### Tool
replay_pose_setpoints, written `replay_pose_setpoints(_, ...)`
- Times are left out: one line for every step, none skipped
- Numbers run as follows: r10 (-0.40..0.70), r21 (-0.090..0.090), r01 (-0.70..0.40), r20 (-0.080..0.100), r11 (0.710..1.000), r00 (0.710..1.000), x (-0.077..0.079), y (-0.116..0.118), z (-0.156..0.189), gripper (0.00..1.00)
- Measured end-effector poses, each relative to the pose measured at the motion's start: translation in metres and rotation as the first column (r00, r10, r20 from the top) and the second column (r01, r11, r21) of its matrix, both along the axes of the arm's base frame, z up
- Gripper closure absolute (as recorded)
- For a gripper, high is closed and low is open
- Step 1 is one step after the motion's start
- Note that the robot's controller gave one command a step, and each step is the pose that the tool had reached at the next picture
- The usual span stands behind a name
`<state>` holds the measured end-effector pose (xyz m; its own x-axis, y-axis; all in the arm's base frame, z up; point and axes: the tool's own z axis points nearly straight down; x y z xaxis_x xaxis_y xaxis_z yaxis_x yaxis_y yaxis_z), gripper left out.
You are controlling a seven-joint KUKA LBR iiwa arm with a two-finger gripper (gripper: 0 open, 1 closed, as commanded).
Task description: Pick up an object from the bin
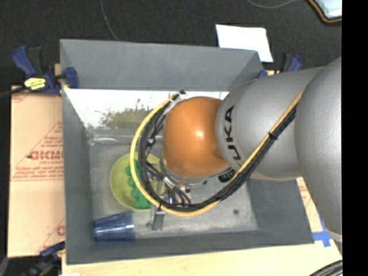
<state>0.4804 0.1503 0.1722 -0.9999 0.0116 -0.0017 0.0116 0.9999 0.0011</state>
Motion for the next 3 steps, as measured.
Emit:
replay_pose_setpoints(0.000,0.000,0.000,0.000,1.000,1.000,0.000,0.000,0.000,0.00)
replay_pose_setpoints(0.059,0.001,-0.059,0.011,0.998,0.998,0.001,-0.018,0.132,0.00)
replay_pose_setpoints(0.035,-0.003,-0.035,-0.010,0.999,0.999,-0.007,-0.036,0.127,0.00)
